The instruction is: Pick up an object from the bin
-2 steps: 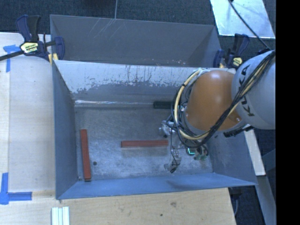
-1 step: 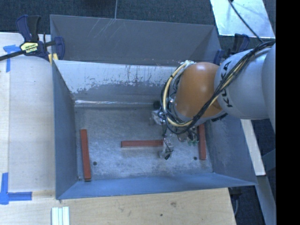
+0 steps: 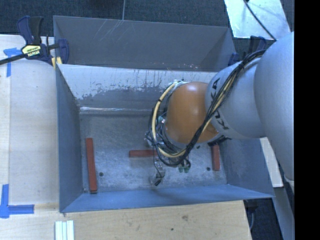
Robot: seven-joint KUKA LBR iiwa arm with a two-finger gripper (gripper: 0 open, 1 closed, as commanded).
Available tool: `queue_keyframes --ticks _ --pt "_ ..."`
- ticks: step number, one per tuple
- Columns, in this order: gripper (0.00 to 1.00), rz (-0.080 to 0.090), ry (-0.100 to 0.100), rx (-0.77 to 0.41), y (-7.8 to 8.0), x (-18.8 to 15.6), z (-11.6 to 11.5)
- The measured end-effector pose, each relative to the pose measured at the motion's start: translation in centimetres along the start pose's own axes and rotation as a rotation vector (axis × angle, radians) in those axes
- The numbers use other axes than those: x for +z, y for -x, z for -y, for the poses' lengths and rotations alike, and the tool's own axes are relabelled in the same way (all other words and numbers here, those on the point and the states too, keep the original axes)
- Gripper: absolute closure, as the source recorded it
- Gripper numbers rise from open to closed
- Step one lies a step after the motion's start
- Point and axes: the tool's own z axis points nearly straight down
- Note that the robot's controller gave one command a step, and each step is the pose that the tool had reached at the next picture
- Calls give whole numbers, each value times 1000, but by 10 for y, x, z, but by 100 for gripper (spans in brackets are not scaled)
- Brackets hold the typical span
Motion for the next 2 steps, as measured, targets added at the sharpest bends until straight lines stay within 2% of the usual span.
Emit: queue_keyframes --ticks 1,2 --pt "100 5 -2 5 3 -1 5" --pt "100 12 -2 68 6 -175 5"
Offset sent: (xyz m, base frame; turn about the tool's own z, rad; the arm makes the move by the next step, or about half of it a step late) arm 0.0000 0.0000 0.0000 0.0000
